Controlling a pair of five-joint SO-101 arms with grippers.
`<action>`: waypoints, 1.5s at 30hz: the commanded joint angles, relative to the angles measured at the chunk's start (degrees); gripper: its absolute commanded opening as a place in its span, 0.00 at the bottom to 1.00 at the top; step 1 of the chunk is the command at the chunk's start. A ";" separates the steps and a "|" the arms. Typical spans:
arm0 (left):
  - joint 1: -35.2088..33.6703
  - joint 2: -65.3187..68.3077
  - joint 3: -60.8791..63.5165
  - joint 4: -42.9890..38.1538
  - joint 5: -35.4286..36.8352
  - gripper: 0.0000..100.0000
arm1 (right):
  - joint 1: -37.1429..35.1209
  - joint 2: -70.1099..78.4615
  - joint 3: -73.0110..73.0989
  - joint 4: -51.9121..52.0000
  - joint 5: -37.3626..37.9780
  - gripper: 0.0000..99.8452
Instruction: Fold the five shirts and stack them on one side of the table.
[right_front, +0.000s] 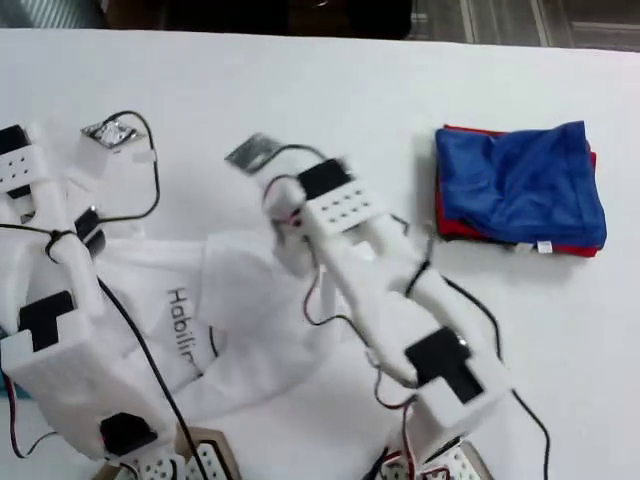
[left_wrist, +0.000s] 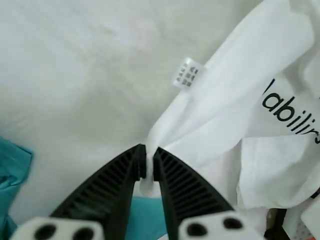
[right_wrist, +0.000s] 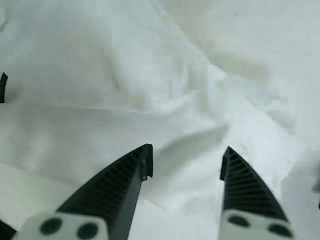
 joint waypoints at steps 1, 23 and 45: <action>-0.53 -3.25 -0.13 -0.44 -0.35 0.03 | -1.98 3.03 -2.64 -0.48 0.79 0.28; -0.35 -3.25 -0.04 -2.37 -0.18 0.03 | 8.48 -1.01 -2.29 -2.68 0.79 0.02; -0.35 -3.16 -0.04 -2.37 -0.18 0.03 | 21.76 -44.44 30.33 15.78 32.35 0.02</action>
